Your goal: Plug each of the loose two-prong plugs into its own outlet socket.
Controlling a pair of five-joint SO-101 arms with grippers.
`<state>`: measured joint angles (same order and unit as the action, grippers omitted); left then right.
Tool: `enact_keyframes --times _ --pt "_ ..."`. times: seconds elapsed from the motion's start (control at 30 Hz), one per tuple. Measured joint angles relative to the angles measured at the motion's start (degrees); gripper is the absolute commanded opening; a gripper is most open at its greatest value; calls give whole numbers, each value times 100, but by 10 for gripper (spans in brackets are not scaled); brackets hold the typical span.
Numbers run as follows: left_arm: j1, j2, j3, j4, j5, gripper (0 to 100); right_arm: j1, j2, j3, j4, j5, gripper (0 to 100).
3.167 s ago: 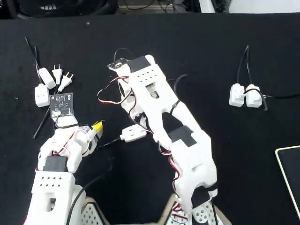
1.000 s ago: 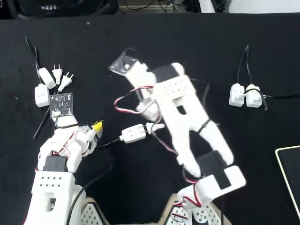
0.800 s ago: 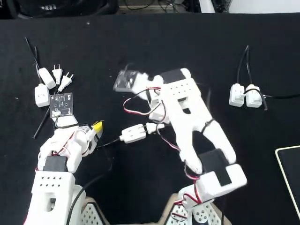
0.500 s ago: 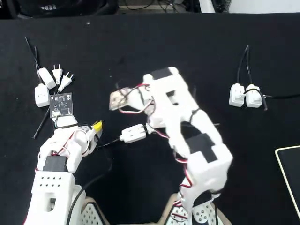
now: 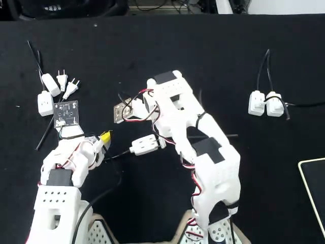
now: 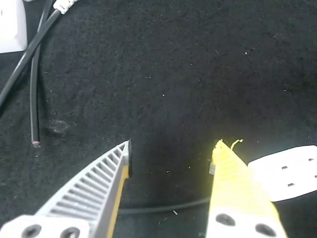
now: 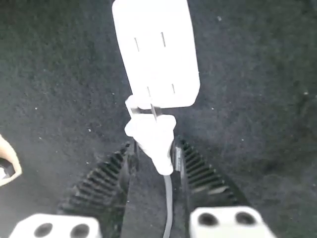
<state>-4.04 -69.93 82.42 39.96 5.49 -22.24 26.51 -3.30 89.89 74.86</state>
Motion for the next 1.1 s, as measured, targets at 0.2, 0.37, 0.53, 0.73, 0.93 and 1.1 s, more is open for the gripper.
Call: enact_keyframes --times 0.2,0.37,0.53,0.73,0.93,1.1 --pt "0 0 0 0 0 266 0 0 0 0 0 14" --pt "0 0 0 0 0 266 0 0 0 132 -466 13" --pt "0 0 0 0 0 266 0 -26 193 448 -536 16" --pt "0 0 0 0 0 266 0 -747 1266 44 -563 154" --pt "0 0 0 0 0 266 0 -1574 2110 -870 -563 156" --pt "0 0 0 0 0 266 0 -1530 2409 -1565 -536 155"
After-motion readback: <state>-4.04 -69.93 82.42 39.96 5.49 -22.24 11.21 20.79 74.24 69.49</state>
